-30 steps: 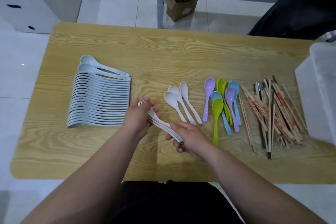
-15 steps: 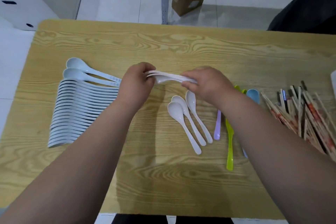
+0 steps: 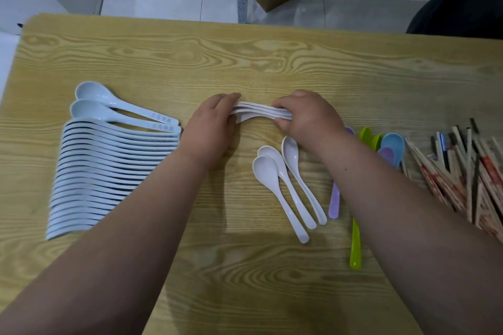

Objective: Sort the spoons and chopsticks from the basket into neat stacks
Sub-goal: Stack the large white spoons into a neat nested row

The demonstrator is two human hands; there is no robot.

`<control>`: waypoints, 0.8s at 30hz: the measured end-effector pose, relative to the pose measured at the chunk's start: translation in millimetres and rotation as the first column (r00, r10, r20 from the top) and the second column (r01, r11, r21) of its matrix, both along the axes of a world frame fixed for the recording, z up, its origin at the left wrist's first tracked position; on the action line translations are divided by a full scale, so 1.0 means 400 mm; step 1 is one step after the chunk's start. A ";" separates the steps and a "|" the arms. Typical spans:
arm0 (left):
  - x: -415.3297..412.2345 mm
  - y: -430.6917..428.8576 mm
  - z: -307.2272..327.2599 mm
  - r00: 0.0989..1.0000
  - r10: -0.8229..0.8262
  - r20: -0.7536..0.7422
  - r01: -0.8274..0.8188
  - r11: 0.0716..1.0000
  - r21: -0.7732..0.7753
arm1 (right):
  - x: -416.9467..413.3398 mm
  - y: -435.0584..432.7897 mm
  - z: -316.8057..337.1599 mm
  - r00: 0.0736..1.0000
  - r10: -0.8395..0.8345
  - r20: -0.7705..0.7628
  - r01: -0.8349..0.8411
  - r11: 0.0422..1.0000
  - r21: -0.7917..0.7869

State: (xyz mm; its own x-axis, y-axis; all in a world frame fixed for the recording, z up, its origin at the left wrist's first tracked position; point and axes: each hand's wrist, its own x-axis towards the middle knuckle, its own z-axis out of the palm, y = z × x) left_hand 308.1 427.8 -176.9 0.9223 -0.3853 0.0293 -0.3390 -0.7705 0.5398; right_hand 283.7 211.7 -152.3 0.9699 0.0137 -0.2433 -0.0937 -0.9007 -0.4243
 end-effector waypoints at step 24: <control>-0.145 0.006 0.071 0.999 0.006 0.048 -0.002 0.997 -0.078 | -0.167 0.023 0.046 0.961 -0.110 0.253 0.104 0.994 0.035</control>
State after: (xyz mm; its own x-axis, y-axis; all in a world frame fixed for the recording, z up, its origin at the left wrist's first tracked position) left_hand 250.1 430.4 -148.6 0.9207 -0.3762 0.1034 -0.3628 -0.7283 0.5814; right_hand 216.9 221.1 -134.0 0.9958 -0.0910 0.0110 -0.0755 -0.8817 -0.4657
